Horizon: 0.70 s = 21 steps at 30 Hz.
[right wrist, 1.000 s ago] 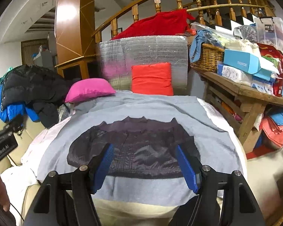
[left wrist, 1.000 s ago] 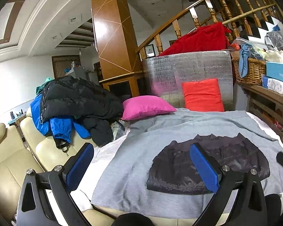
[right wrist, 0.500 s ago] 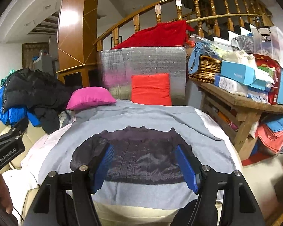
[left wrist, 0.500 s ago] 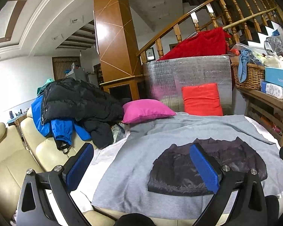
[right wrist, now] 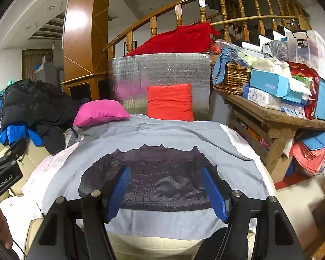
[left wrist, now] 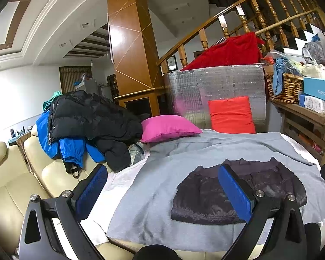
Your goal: Fold large clothes
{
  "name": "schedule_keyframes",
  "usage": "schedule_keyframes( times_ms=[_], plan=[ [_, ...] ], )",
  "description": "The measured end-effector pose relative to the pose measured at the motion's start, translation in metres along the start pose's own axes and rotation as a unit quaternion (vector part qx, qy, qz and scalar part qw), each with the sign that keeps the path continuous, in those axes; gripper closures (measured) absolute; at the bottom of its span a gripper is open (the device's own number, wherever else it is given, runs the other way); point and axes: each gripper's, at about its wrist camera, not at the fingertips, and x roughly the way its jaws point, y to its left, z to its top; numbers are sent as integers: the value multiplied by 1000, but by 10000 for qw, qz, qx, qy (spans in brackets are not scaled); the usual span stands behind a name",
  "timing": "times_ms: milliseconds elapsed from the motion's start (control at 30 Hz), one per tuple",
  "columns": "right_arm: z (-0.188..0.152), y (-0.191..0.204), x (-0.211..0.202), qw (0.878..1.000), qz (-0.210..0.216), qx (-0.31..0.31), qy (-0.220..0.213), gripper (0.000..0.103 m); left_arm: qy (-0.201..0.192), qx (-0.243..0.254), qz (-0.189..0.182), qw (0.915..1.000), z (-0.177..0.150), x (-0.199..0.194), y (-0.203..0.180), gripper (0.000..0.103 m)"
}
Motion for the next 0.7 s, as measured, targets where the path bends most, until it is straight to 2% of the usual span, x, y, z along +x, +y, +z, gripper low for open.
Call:
schedule_keyframes(
  times_ms=[300,700],
  plan=[
    [3,2,-7,9999,-50,-2,-116,31,-18,-1,-50,10000,1,-3,1,1],
    [1,8,0,10000,-63,-29,1,31,58,13,-78,10000,-1,0,-3,1]
  ],
)
